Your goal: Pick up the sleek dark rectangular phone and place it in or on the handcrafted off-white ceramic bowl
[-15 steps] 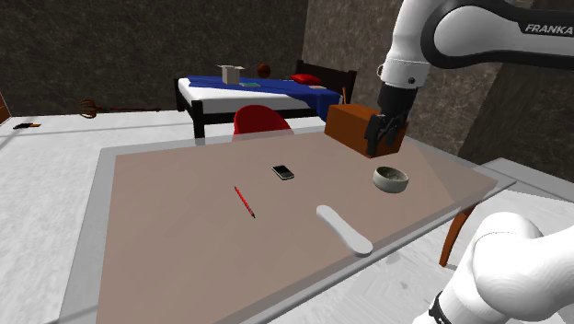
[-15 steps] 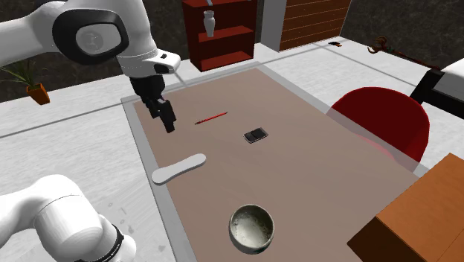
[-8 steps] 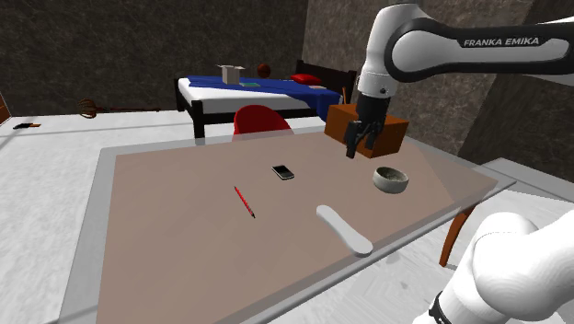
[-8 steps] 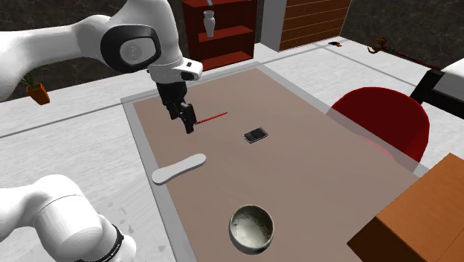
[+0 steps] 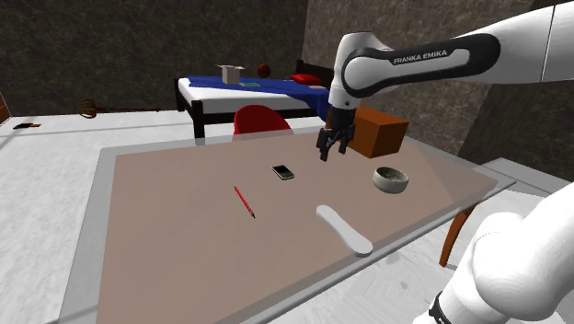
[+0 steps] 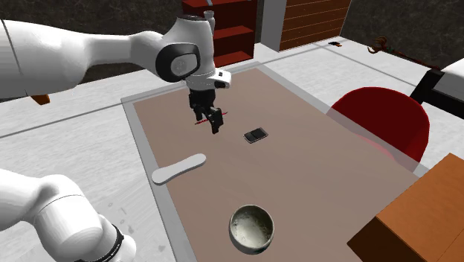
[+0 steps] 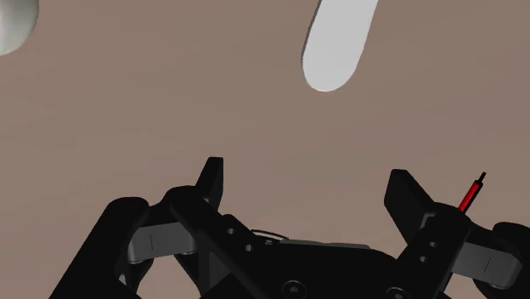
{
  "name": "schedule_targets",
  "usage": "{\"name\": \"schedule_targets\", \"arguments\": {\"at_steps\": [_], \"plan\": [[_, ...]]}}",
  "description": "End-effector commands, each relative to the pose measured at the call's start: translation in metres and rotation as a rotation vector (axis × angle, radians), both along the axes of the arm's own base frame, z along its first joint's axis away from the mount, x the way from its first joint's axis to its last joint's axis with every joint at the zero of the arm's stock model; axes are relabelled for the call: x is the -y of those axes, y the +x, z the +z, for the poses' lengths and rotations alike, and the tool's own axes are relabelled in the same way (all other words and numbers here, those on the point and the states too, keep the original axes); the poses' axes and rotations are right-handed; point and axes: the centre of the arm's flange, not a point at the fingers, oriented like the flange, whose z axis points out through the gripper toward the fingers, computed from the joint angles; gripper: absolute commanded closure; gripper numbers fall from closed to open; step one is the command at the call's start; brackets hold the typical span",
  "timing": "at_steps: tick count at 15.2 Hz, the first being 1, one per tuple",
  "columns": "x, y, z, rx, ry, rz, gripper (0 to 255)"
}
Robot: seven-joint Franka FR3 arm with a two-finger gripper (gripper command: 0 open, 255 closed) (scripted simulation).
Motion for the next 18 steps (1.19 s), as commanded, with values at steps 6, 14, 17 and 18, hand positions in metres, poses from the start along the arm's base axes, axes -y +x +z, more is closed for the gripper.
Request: {"name": "schedule_targets", "arguments": {"at_steps": [6, 14, 17, 18], "plan": [[0.021, 0.082, -0.052, -0.007, 0.019, -0.003, 0], [0.041, 0.171, -0.108, -0.015, 0.042, -0.006, 0], [0.048, 0.204, -0.130, -0.018, 0.050, -0.008, 0], [0.051, 0.215, -0.137, -0.019, 0.053, -0.008, 0]]}}
